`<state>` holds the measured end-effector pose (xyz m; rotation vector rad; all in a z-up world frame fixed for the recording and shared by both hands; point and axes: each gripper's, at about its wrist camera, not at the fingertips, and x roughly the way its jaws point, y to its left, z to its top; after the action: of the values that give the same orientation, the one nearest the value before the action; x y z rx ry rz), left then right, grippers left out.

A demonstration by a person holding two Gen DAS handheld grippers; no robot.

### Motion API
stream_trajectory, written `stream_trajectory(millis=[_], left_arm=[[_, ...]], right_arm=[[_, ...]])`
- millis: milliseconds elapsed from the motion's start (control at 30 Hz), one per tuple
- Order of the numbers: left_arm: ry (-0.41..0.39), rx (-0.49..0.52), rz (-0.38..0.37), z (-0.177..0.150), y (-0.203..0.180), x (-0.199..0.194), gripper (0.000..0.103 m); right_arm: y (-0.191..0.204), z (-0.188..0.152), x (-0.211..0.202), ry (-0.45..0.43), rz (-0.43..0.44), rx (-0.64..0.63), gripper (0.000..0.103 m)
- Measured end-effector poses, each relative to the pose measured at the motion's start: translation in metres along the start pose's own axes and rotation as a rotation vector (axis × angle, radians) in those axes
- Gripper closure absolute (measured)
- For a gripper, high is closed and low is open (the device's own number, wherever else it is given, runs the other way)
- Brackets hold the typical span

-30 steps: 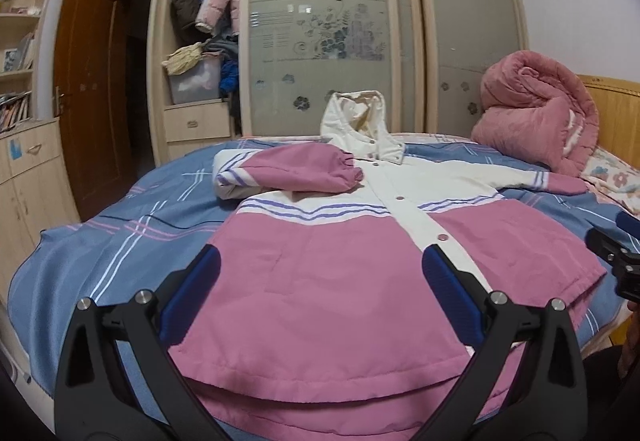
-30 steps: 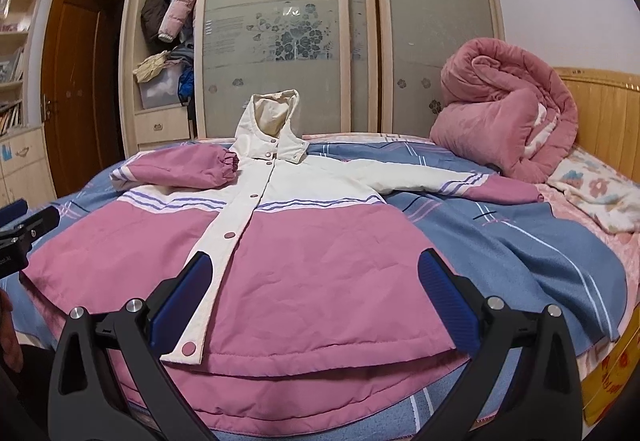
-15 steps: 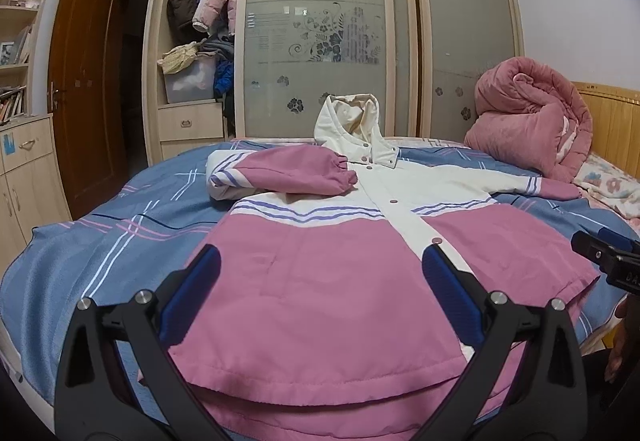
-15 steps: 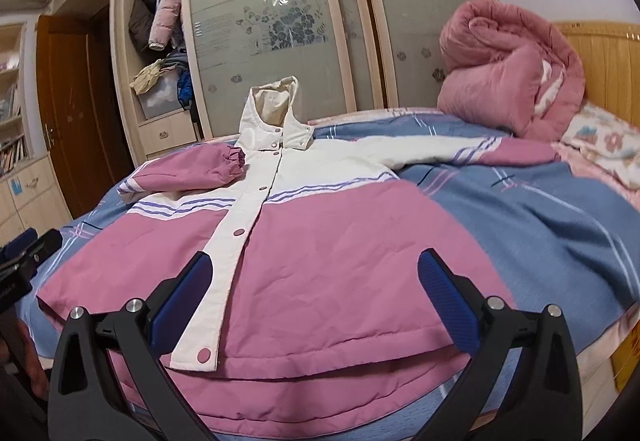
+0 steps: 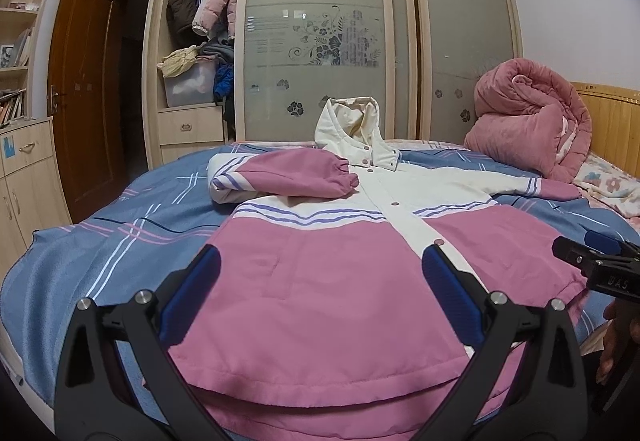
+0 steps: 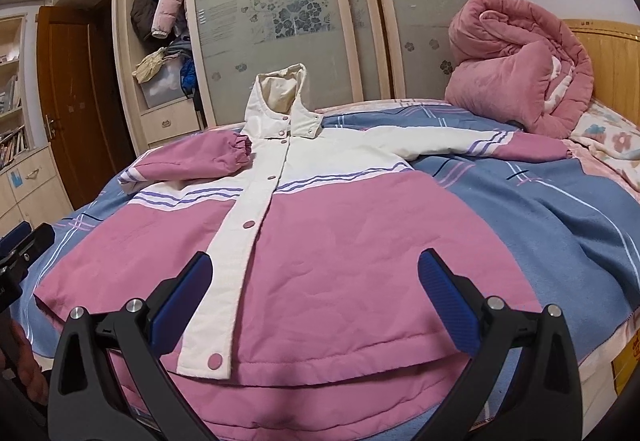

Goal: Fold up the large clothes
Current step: 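Move the right gripper toward the other pink sleeve cuff, then grasp the pink sleeve cuff with the right gripper and lift it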

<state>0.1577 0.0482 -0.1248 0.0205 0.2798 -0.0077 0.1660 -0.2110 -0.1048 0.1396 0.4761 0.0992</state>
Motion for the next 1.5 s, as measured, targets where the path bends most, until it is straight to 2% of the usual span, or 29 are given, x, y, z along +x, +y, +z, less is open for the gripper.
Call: stream_trajectory(millis=[133,233,300,467,567,667,733,867,933,967,1000,1033,1067,1233,1333,1500], left_arm=[[-0.009,-0.026,-0.018,0.000,0.005,-0.001,0.002],[0.001,-0.035,-0.022,0.000,0.007,0.002,0.002],[0.007,-0.029,-0.018,0.000,0.006,0.004,0.002],[-0.007,-0.026,-0.025,-0.001,0.009,0.000,0.002],[0.000,-0.056,-0.029,-0.001,0.018,0.002,0.002],[0.009,-0.087,-0.031,-0.001,0.028,0.004,0.002],[0.011,-0.094,-0.031,-0.001,0.031,0.003,0.002],[0.006,-0.091,-0.026,0.000,0.034,0.001,0.002],[0.008,-0.097,-0.027,-0.001,0.037,0.001,0.002],[0.009,-0.100,-0.029,-0.001,0.038,0.001,0.002],[0.009,-0.101,-0.029,-0.001,0.039,0.001,0.002],[0.011,-0.103,-0.030,-0.001,0.040,0.002,0.002],[0.013,-0.105,-0.031,-0.002,0.041,0.003,0.002],[0.025,-0.111,-0.034,-0.004,0.040,0.008,0.002],[0.029,-0.103,-0.031,-0.004,0.037,0.010,0.002],[0.035,-0.081,-0.026,-0.005,0.029,0.013,0.002]], right_arm=[[0.017,0.023,0.012,0.038,0.094,0.015,0.001],[0.039,0.054,0.038,0.098,0.168,0.020,0.001],[0.054,0.078,0.073,0.178,0.239,0.038,0.001],[0.071,0.117,0.171,0.253,0.363,0.197,0.001],[0.080,0.127,0.249,0.403,0.458,0.377,0.006],[0.088,0.129,0.310,0.481,0.459,0.494,0.016],[0.089,0.127,0.349,0.521,0.432,0.570,0.017],[0.092,0.120,0.398,0.581,0.406,0.668,0.028],[0.099,0.119,0.413,0.595,0.406,0.671,0.039],[0.104,0.120,0.420,0.592,0.380,0.643,0.057],[0.108,0.121,0.426,0.598,0.345,0.630,0.068],[0.112,0.124,0.430,0.597,0.338,0.629,0.083],[0.117,0.129,0.429,0.587,0.334,0.607,0.086],[0.159,0.200,0.393,0.398,0.363,0.350,0.089],[0.173,0.264,0.350,0.258,0.392,0.230,0.089],[0.162,0.338,0.294,0.084,0.363,0.118,0.089]])
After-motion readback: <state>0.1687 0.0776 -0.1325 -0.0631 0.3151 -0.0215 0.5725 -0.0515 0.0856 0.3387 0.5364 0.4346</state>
